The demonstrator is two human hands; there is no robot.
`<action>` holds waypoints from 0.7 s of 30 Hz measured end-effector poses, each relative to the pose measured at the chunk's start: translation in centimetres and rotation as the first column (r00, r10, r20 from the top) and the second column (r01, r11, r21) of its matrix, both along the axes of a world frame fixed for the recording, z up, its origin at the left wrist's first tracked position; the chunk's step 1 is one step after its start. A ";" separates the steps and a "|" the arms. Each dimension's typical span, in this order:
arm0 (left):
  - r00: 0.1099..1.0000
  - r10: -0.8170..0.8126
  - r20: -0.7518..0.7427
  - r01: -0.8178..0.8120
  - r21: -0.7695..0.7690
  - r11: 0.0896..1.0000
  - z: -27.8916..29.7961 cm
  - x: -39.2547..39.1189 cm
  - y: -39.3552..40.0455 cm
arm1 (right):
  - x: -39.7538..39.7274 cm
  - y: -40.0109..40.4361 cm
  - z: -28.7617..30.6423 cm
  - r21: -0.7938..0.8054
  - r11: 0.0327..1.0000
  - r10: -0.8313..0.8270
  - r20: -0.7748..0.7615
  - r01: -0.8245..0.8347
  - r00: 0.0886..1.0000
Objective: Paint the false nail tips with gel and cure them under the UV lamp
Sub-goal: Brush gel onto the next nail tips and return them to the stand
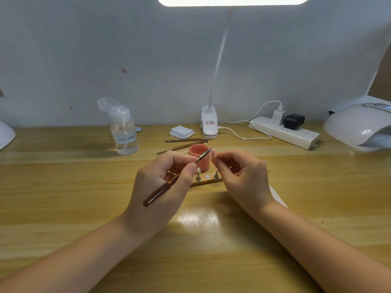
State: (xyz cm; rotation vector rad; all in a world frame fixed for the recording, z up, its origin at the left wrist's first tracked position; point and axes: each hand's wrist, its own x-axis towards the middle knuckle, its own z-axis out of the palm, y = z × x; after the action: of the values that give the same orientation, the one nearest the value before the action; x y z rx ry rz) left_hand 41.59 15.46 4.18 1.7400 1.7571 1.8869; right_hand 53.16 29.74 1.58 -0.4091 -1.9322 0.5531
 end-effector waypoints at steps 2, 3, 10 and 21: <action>0.999 -0.010 -0.032 0.009 -0.020 1.000 -0.1 -0.1 0.0 | 0.0 0.0 0.0 0.003 1.000 -0.011 0.005 0.011 1.000; 0.999 -0.030 -0.020 0.029 -0.027 0.999 -0.1 -0.1 -0.1 | 0.0 0.0 0.0 0.002 1.000 -0.017 0.006 0.017 1.000; 1.000 -0.020 0.018 0.020 -0.006 1.000 0.2 0.0 0.1 | 0.0 0.1 0.0 -0.009 1.000 -0.013 0.013 0.013 1.000; 0.966 0.244 0.081 -0.228 -0.175 0.958 3.8 -3.1 3.3 | -0.1 0.3 -0.1 -0.028 0.999 -0.032 0.009 0.032 0.999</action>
State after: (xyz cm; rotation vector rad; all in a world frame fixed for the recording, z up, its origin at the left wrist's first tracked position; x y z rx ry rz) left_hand 38.53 18.78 7.94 1.4075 2.0944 1.8108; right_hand 53.05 30.01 1.48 -0.4605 -1.9250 0.5594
